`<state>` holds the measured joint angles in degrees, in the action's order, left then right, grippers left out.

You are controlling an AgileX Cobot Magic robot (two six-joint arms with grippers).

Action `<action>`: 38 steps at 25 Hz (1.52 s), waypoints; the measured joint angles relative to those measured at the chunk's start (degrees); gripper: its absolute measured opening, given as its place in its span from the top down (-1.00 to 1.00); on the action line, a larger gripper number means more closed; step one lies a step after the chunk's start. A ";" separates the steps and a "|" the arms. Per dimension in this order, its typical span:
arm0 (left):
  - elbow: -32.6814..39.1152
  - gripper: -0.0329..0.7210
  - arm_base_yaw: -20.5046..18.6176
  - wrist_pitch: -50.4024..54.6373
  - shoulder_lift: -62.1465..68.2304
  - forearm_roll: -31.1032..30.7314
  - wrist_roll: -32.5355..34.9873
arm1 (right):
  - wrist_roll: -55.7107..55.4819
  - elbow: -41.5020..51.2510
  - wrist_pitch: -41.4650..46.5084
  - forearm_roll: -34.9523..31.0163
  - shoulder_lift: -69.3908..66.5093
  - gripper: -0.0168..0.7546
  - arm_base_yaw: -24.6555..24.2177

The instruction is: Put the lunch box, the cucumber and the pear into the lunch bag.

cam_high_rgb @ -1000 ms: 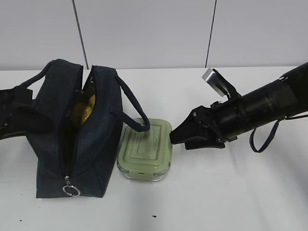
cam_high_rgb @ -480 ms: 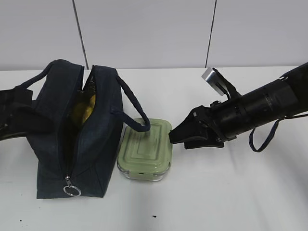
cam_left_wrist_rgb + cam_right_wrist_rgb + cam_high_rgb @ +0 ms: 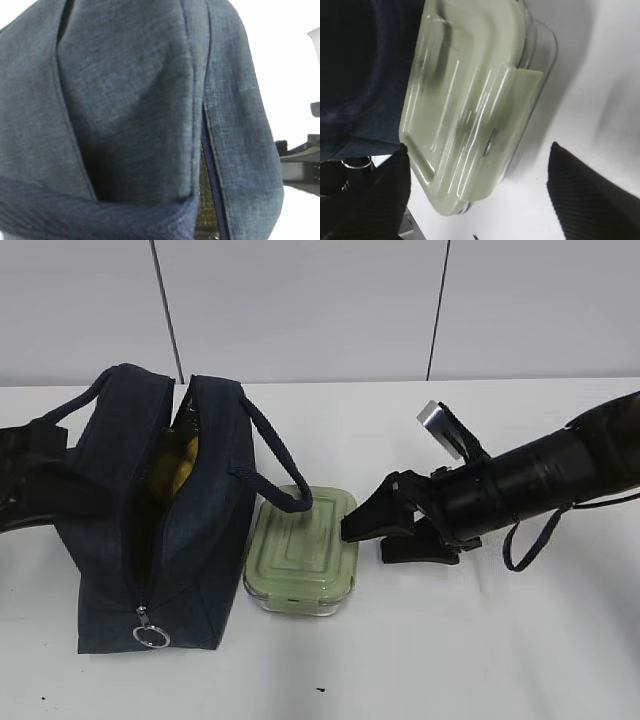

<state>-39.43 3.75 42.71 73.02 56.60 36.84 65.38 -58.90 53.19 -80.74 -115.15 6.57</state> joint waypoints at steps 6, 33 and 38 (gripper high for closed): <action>0.00 0.96 0.00 0.21 0.00 0.00 0.00 | 1.55 0.00 0.87 -5.51 -4.69 -0.73 0.00; 0.00 0.96 0.00 0.42 0.00 0.00 0.00 | 3.60 -2.34 -1.26 -12.09 -7.06 -0.04 4.59; 0.00 0.96 0.00 0.46 0.00 0.00 0.00 | 3.60 -2.34 -0.50 -11.98 -7.06 -0.03 4.33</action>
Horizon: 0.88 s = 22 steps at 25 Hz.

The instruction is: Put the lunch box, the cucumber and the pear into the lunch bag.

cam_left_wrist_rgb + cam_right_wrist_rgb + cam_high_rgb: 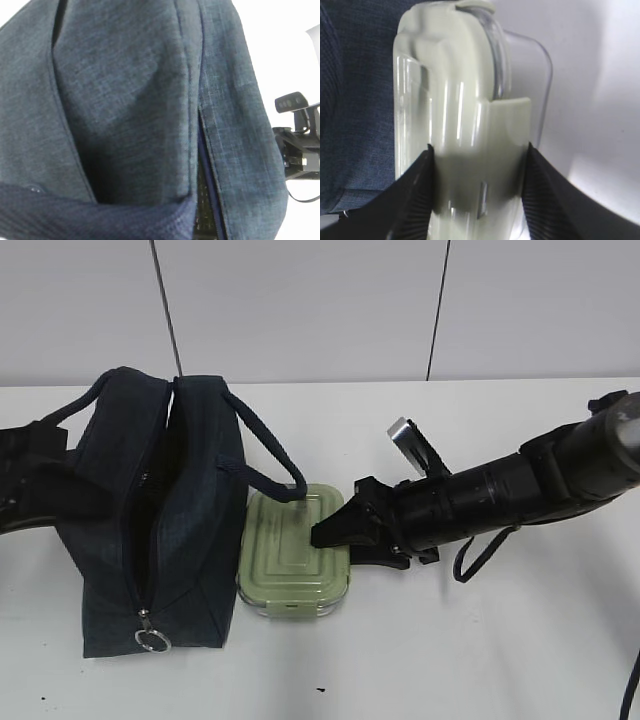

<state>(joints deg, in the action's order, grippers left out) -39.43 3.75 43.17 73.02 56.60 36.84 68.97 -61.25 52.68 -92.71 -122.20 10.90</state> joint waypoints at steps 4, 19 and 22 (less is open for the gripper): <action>0.00 0.96 0.00 0.08 0.00 0.00 0.00 | 0.00 0.00 1.78 1.18 -0.11 -0.03 -2.09; 0.00 0.96 0.00 0.09 0.00 -0.02 0.00 | 0.21 0.00 10.29 2.72 -0.34 -0.03 -11.86; 0.00 0.96 0.00 0.09 0.00 -0.02 0.00 | 0.21 -0.09 10.29 2.72 -0.34 -0.03 -13.56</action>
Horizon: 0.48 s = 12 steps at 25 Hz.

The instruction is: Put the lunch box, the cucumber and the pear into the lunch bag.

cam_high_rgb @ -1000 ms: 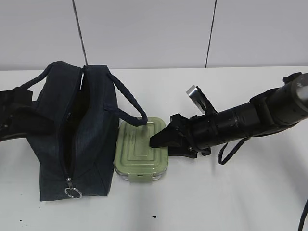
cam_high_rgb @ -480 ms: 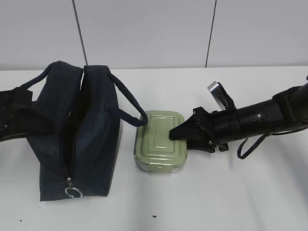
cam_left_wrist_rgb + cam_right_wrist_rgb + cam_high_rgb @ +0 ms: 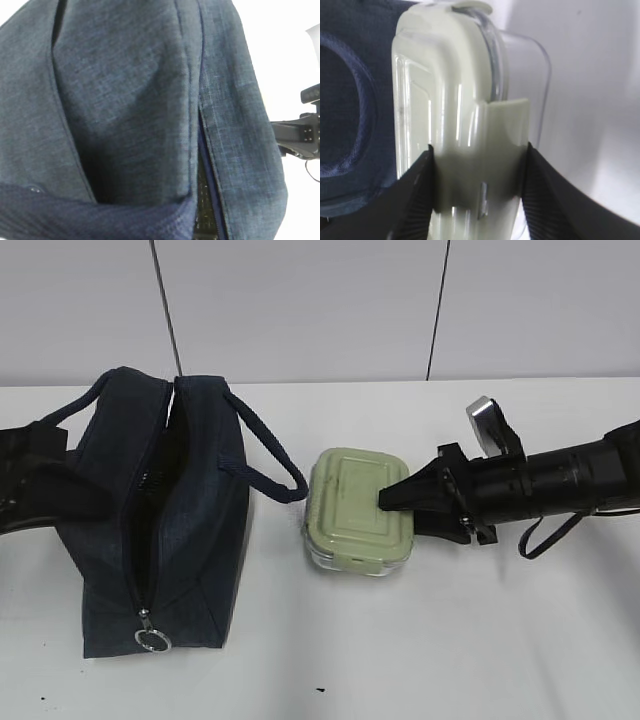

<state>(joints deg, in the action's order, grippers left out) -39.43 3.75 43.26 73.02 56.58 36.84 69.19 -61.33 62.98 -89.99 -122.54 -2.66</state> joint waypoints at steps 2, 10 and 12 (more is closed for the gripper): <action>0.00 0.96 0.00 0.00 0.00 0.00 0.00 | 0.00 -0.37 0.00 0.00 0.00 -0.03 -0.78; 0.00 0.96 0.00 0.00 0.00 0.00 0.00 | -0.59 -3.77 -0.11 0.24 1.19 -0.03 -1.70; 0.00 0.96 0.00 0.00 0.00 0.00 0.00 | -1.05 -4.73 -0.01 0.40 2.76 -0.03 -1.70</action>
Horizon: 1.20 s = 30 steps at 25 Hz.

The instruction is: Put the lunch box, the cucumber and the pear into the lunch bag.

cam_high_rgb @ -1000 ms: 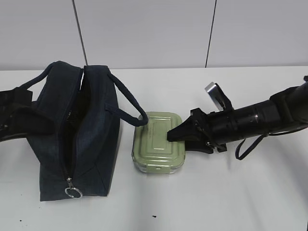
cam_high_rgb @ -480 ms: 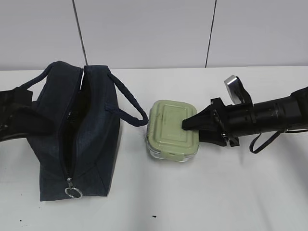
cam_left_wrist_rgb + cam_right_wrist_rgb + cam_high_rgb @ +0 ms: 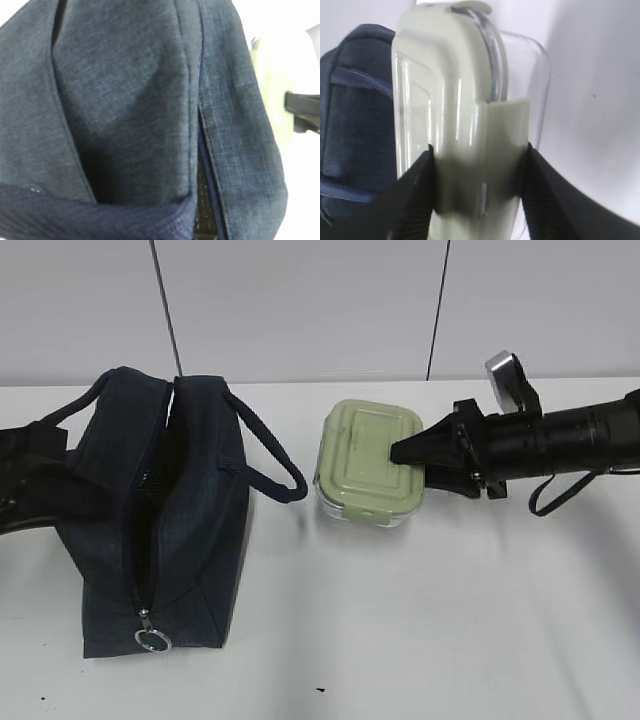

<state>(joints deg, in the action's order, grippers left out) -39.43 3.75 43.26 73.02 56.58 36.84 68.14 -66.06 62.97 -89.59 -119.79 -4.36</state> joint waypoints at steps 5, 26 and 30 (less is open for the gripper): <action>0.00 0.96 0.00 0.00 0.00 -0.04 0.00 | -2.29 -2.14 0.43 0.80 4.12 -0.03 0.00; 0.00 0.96 0.00 -0.10 0.00 -0.04 0.00 | -8.70 -16.09 2.27 1.06 8.65 -0.02 16.09; 0.00 0.96 0.00 -0.10 0.00 -0.04 0.00 | -8.75 -18.21 0.32 1.06 8.65 -0.02 21.05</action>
<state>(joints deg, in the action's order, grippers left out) -39.43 3.75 43.16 73.02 56.54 36.84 59.39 -84.27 63.29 -88.53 -111.14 16.69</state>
